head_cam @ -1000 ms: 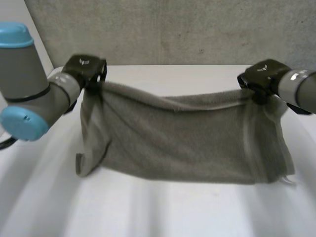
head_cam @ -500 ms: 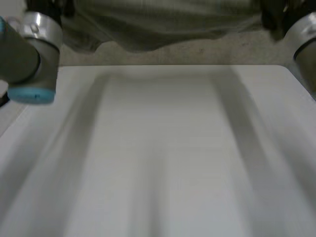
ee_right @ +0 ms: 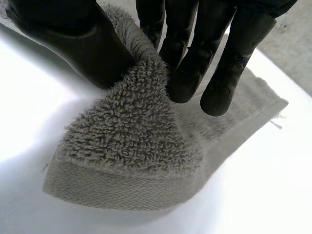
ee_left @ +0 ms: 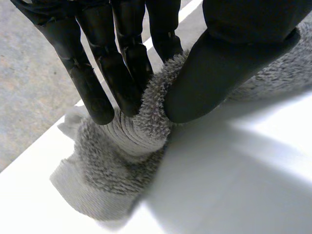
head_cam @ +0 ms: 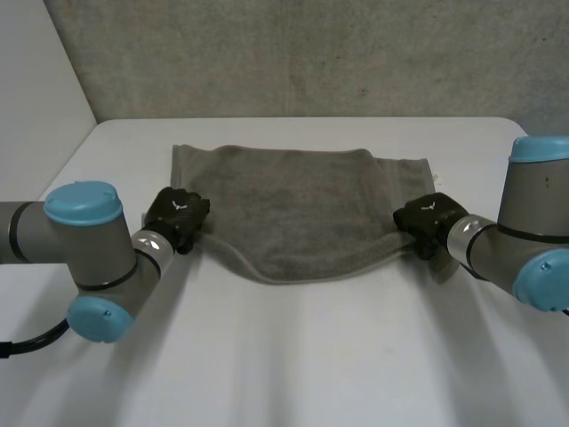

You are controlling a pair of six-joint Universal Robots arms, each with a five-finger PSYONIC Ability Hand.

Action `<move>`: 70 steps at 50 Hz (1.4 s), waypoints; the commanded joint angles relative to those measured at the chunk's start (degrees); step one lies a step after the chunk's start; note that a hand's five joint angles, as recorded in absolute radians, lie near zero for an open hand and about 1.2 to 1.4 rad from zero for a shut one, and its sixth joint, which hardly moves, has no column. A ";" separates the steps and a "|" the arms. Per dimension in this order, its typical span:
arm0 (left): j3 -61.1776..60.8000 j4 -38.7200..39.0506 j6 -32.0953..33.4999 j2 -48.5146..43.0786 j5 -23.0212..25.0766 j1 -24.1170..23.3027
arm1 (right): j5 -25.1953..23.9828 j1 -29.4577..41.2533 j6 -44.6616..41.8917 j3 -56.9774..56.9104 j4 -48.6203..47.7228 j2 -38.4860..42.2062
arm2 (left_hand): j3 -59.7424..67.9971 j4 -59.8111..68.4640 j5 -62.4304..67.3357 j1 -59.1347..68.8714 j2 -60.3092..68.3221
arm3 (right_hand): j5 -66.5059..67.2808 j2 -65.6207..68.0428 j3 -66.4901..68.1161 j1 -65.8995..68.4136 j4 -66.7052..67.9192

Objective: Fold the towel.

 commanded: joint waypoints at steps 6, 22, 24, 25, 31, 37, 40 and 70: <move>-3.91 -2.41 3.55 5.70 0.17 -1.72 | -0.71 -0.48 -0.08 7.39 -1.03 -5.10 | -41.19 -41.27 -39.78 -37.12 -41.18 | 2.93 3.45 3.30 4.86 3.85; -0.49 -2.67 14.36 4.56 0.08 3.64 | -0.01 -2.23 -2.27 10.29 -2.97 -6.16 | -46.24 -46.32 -44.83 -42.17 -46.23 | 2.93 3.45 3.30 4.86 3.85; 0.65 -2.76 14.27 4.04 -0.01 4.08 | -0.01 -2.76 -2.80 10.64 -3.05 -6.16 | -46.24 -46.32 -44.83 -42.17 -46.23 | 2.93 3.45 3.30 4.86 3.85; 0.66 -2.76 14.27 4.03 -0.01 4.08 | -0.01 -2.76 -2.80 10.64 -3.06 -6.16 | -46.24 -46.32 -44.83 -42.17 -46.23 | 2.93 3.45 3.30 4.86 3.85; 6.27 -7.75 14.01 1.22 2.09 5.23 | -0.01 -3.73 -3.68 11.70 -3.41 -6.25 | -45.90 -45.98 -44.49 -41.83 -45.89 | 2.93 3.45 3.30 4.86 3.85; 11.21 -14.54 8.91 0.87 7.64 5.49 | -0.10 -3.64 -3.68 11.70 -3.67 -6.42 | -45.57 -45.65 -44.15 -41.50 -45.56 | 2.93 3.45 3.30 4.86 3.85; 15.96 -18.41 3.37 -0.36 10.80 5.58 | -0.10 -3.55 -3.77 11.70 -3.67 -6.34 | -44.22 -44.30 -42.81 -40.15 -44.21 | 2.93 3.45 3.30 4.86 3.85; 39.42 -39.50 -2.87 -14.43 11.68 9.27 | -0.80 -3.64 -3.86 11.70 -3.67 -5.90 | -30.76 -30.84 -29.35 -26.69 -30.75 | 2.93 3.45 3.30 4.86 3.85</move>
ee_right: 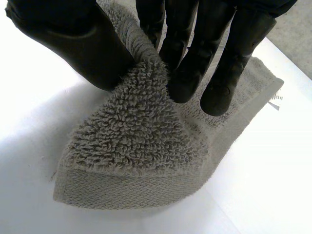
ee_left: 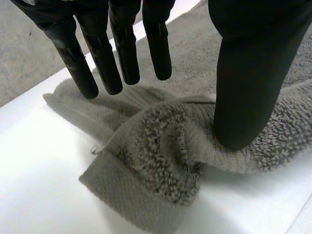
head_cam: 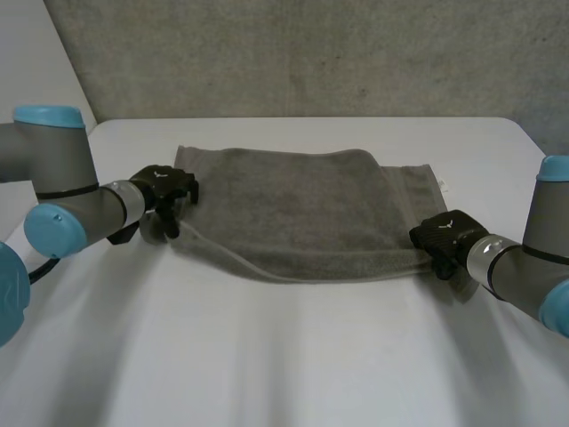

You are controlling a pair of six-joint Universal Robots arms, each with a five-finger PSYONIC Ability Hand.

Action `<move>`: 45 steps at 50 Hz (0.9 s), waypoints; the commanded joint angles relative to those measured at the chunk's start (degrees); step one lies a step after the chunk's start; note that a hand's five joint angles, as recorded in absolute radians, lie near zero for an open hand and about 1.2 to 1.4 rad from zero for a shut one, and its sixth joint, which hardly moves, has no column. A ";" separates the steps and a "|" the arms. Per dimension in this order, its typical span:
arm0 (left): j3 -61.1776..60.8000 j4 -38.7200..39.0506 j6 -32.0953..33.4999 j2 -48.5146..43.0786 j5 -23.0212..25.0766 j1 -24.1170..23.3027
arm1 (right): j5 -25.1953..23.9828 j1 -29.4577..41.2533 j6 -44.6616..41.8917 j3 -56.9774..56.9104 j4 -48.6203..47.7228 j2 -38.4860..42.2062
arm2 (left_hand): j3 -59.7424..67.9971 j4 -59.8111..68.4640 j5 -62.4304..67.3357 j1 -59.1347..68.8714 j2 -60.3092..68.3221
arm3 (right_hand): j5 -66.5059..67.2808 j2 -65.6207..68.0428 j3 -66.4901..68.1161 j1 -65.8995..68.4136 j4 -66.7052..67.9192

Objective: Fold the towel.

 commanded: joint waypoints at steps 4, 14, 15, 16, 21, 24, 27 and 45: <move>-0.53 -3.76 0.43 0.07 0.09 1.16 | -0.04 -0.08 0.01 -0.15 0.00 0.21 | 9.89 9.92 9.92 9.80 9.81 | 2.93 3.45 3.30 4.86 3.85; -3.96 -4.21 4.65 0.86 -0.26 1.34 | -0.04 -0.25 0.01 -0.32 0.00 0.21 | 25.04 25.07 25.06 24.95 24.96 | 2.93 3.45 3.30 4.86 3.85; -4.66 -4.21 4.82 0.94 -0.44 1.25 | -0.04 -0.25 0.01 -0.32 0.00 0.21 | 27.87 27.90 27.89 27.78 27.79 | 2.93 3.45 3.30 4.86 3.85; -5.62 -4.03 4.91 1.12 -1.05 0.99 | -0.04 -0.25 0.01 -0.32 0.00 0.21 | 30.07 30.09 30.09 29.97 29.98 | 2.93 3.45 3.30 4.86 3.85; -9.75 -3.59 5.09 4.53 -2.89 0.73 | -0.13 -1.31 0.01 -0.15 0.35 -0.40 | 38.29 38.32 38.31 38.20 38.21 | 2.93 3.45 3.30 4.86 3.85; -11.96 -2.80 4.91 6.66 -2.99 0.90 | 0.05 -1.40 0.01 -0.06 0.87 -1.01 | 42.03 42.06 42.05 41.94 41.95 | 2.93 3.45 3.30 4.86 3.85; -18.02 1.07 4.56 11.75 -2.90 0.90 | -0.04 -1.66 0.18 0.29 1.40 -3.81 | 47.92 47.95 47.94 47.83 47.84 | 2.93 3.45 3.30 4.86 3.85; -52.89 20.04 5.00 40.82 -1.76 1.17 | -5.66 -5.88 -4.30 8.03 12.39 -16.75 | 48.09 48.11 48.11 48.00 48.00 | 2.93 3.45 3.30 4.86 3.85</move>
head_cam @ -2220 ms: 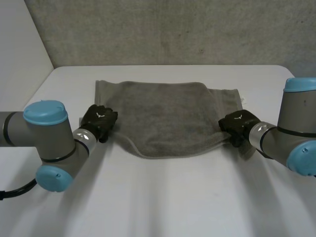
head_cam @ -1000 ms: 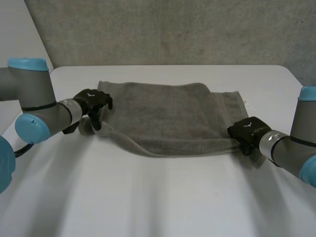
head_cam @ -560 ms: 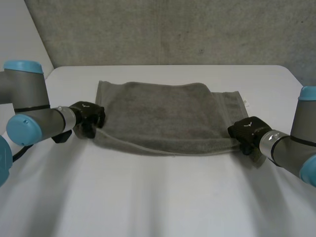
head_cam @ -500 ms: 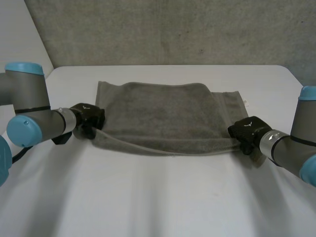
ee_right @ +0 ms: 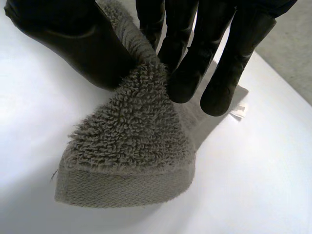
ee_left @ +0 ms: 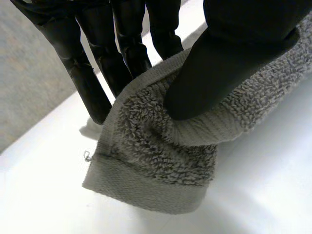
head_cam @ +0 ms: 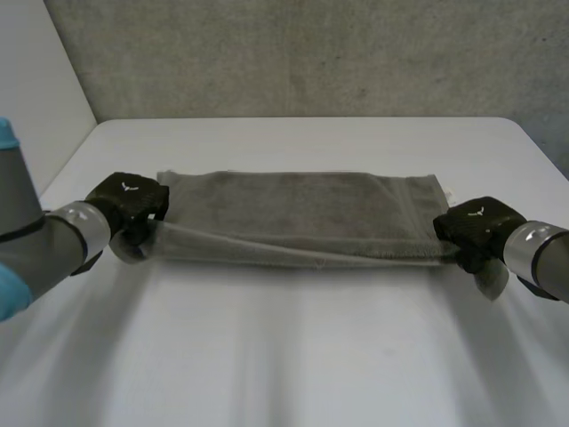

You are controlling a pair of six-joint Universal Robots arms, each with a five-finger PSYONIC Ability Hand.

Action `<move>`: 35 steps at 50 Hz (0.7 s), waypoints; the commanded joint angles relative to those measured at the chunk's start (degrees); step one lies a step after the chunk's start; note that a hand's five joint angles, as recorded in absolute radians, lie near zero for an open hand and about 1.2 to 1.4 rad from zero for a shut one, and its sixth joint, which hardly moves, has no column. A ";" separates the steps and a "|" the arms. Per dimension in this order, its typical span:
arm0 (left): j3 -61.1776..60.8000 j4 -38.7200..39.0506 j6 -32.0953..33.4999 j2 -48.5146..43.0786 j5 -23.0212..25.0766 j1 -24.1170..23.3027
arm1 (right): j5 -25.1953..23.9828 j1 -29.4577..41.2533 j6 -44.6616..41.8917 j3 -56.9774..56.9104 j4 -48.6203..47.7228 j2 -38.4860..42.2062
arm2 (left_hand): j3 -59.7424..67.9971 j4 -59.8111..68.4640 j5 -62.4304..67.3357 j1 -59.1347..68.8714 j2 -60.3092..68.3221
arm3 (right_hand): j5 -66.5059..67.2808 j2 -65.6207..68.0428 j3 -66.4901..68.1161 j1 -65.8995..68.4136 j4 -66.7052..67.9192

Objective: Fold the towel.

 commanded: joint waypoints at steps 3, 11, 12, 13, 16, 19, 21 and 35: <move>-15.37 6.02 0.49 13.57 2.33 0.10 | -4.97 -3.64 -3.95 5.94 5.21 -7.76 | 10.14 10.05 11.05 13.88 10.07 | 2.92 3.45 3.30 4.86 3.85; -23.12 8.13 0.49 17.90 4.71 1.77 | -6.47 -5.66 -6.68 9.54 6.71 -11.81 | 6.11 6.02 7.02 9.86 6.04 | 2.92 3.45 3.30 4.86 3.85; -23.74 8.66 0.49 17.72 4.71 1.86 | -6.47 -5.66 -6.68 9.54 6.71 -11.81 | 4.10 4.02 5.01 7.85 4.03 | 2.92 3.45 3.30 4.86 3.85; -23.74 8.66 0.49 17.72 4.71 1.86 | -6.56 -5.66 -6.68 9.98 6.53 -11.81 | 4.08 4.00 4.99 7.83 4.01 | 2.92 3.45 3.30 4.86 3.85; -24.89 9.45 0.49 17.19 4.71 2.12 | -6.56 -5.57 -6.68 10.86 6.18 -11.63 | -11.23 -11.31 -10.31 -7.48 -11.29 | 2.92 3.45 3.30 4.86 3.85; -25.85 9.80 0.58 16.15 4.71 2.21 | -7.25 -5.57 -6.76 11.56 6.09 -11.46 | -22.64 -22.72 -21.72 -18.89 -22.70 | 2.92 3.45 3.30 4.86 3.85; -26.20 9.80 0.49 15.61 4.71 2.21 | -7.78 -5.57 -6.76 11.91 6.01 -11.37 | -23.17 -23.25 -22.26 -19.42 -23.24 | 2.92 3.45 3.30 4.86 3.85; -27.87 9.89 1.90 15.26 4.62 2.30 | -11.56 -7.68 -6.76 13.85 5.92 -11.19 | -29.23 -29.31 -28.31 -25.48 -29.29 | 2.92 3.45 3.30 4.86 3.85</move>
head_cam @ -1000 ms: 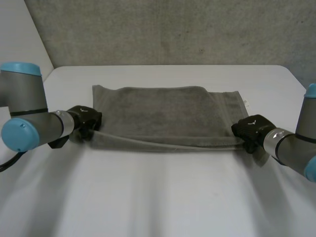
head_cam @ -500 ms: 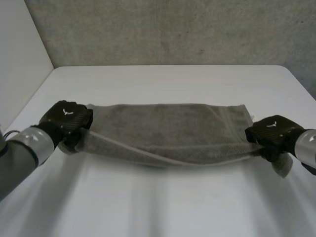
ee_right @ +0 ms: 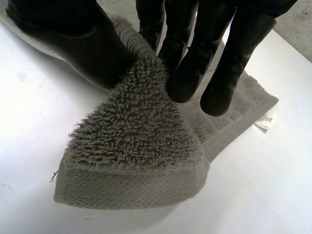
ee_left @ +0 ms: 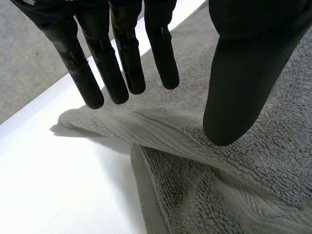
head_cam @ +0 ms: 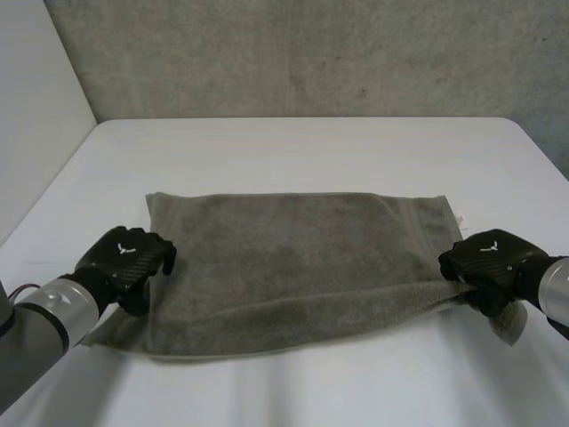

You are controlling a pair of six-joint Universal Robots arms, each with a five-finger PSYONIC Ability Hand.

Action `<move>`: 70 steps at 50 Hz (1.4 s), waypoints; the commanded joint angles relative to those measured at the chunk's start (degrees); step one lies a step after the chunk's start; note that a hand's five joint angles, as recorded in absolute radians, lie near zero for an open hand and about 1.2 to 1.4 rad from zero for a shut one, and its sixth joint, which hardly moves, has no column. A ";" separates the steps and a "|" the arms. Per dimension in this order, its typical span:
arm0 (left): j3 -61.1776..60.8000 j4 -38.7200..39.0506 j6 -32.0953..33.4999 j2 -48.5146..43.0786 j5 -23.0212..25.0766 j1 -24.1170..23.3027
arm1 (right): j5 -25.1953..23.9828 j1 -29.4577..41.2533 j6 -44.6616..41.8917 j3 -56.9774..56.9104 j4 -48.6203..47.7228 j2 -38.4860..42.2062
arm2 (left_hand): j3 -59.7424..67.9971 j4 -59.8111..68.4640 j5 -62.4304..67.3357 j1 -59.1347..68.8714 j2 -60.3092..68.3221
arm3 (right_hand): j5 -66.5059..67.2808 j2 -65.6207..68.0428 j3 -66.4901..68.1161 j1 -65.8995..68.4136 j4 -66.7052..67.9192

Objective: Fold the towel.

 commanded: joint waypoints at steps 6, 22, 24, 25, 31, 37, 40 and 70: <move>-1.48 -0.29 1.34 0.10 -0.26 -0.04 | -2.31 -1.55 0.00 1.24 0.01 0.07 | 2.94 2.92 2.99 2.90 2.97 | 2.84 3.45 3.08 4.86 3.86; -11.94 -6.35 2.14 15.73 0.18 -0.04 | -2.22 -1.46 0.00 1.94 -2.01 1.48 | 10.18 10.15 10.22 10.13 10.20 | 2.84 3.45 3.08 4.86 3.86; -12.56 -6.44 2.14 16.62 0.18 0.05 | -2.31 -1.46 0.00 2.03 -2.10 1.65 | 10.01 9.99 10.06 9.97 10.04 | 2.84 3.45 3.08 4.86 3.86; -13.00 -6.44 2.14 17.06 0.18 0.05 | -2.31 -1.46 0.00 2.03 -2.10 1.65 | 10.01 9.99 10.06 9.97 10.04 | 2.84 3.45 3.08 4.86 3.86; -13.35 -6.44 2.84 16.36 0.27 0.40 | -2.31 -1.29 0.00 2.12 -2.45 1.74 | 5.99 5.97 6.04 5.95 6.02 | 2.84 3.45 3.08 4.86 3.86; -13.53 -6.27 6.35 12.50 0.18 0.66 | -2.31 -1.38 0.00 2.21 -2.45 1.74 | 0.09 0.07 0.14 0.05 0.12 | 2.84 3.45 3.08 4.86 3.86; -13.35 -6.18 6.53 11.61 0.18 0.57 | -2.31 -1.46 0.00 2.21 -2.45 1.74 | -0.08 -0.11 -0.03 -0.12 -0.05 | 2.84 3.45 3.08 4.86 3.86; -10.45 -0.55 6.71 -0.08 -0.26 1.36 | -2.31 -1.55 0.00 2.56 -3.59 1.83 | 15.56 15.54 15.61 15.52 15.59 | 2.84 3.45 3.08 4.86 3.86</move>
